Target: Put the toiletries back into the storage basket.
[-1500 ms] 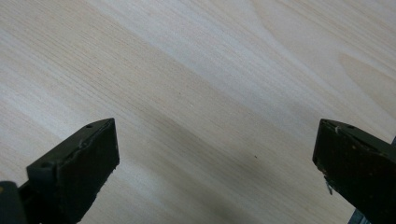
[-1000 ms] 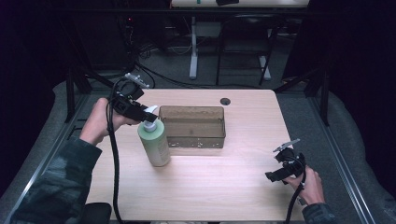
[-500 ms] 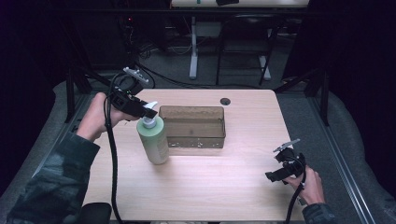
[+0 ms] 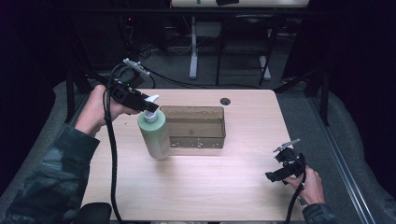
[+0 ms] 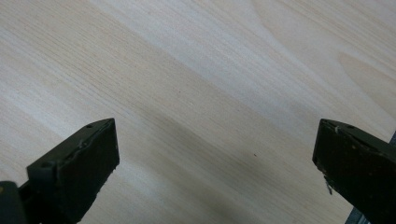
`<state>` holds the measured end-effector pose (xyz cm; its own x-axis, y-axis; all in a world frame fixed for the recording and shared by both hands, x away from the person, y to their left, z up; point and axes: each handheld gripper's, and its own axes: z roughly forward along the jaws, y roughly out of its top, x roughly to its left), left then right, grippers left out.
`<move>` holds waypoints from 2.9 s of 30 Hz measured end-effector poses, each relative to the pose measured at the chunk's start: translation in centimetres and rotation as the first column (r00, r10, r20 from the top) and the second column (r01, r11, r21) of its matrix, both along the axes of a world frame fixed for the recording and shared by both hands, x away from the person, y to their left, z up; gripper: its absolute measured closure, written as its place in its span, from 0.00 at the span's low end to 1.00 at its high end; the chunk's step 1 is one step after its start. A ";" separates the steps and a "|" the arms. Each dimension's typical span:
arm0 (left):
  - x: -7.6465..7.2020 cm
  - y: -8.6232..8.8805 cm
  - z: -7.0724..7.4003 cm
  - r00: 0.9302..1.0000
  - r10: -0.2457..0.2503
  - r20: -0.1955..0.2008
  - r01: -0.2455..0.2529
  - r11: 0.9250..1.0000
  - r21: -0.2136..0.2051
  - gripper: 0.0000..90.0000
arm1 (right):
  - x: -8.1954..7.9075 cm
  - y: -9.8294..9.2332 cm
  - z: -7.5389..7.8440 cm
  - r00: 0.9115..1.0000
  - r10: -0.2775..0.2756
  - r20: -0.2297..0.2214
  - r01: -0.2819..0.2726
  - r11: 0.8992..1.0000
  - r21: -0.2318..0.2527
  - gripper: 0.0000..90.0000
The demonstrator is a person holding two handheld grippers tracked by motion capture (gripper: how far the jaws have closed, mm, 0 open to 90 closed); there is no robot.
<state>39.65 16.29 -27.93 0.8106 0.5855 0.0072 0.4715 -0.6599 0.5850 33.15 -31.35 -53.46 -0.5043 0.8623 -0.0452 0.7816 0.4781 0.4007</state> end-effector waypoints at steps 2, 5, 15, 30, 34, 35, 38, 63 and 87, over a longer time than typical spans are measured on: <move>0.0 -0.1 0.2 1.000 -0.004 0.005 0.004 1.000 0.003 0.70 | 0.0 0.0 0.0 1.000 0.000 -0.001 0.000 1.000 0.002 0.00; 0.1 -0.2 0.5 1.000 -0.009 0.006 0.009 1.000 0.005 0.70 | 0.0 0.0 0.0 1.000 -0.003 -0.001 0.003 1.000 0.004 0.00; 0.3 -0.6 1.4 1.000 -0.018 0.020 0.017 1.000 0.010 0.70 | 0.0 0.0 0.0 1.000 -0.004 0.002 0.004 1.000 0.008 0.00; 0.8 -1.3 2.8 0.999 -0.023 0.039 0.023 1.000 0.007 0.70 | 0.0 0.0 0.0 1.000 -0.003 0.001 0.003 1.000 0.010 0.00; 1.3 -1.5 3.1 0.999 -0.021 0.038 0.020 1.000 0.011 0.70 | 0.0 0.0 0.0 1.000 0.001 0.002 -0.001 1.000 0.011 0.00; 1.3 -1.5 3.1 0.999 -0.021 0.038 0.020 1.000 0.011 0.70 | 0.0 0.1 0.0 1.000 0.000 0.000 0.000 1.000 0.017 0.00; 1.5 -1.5 3.4 0.999 -0.018 0.042 0.017 1.000 0.007 0.70 | 0.0 0.0 0.0 1.000 0.004 0.006 -0.004 1.000 0.010 0.00; 3.7 -2.6 4.8 0.997 0.003 0.071 -0.003 1.000 0.011 0.70 | -0.1 -0.1 0.1 1.000 0.001 0.017 -0.001 1.000 0.013 0.00; 5.8 -4.1 5.5 0.995 0.023 0.094 -0.023 1.000 0.009 0.70 | -0.1 -0.1 0.2 1.000 -0.002 0.024 0.002 1.000 0.015 0.00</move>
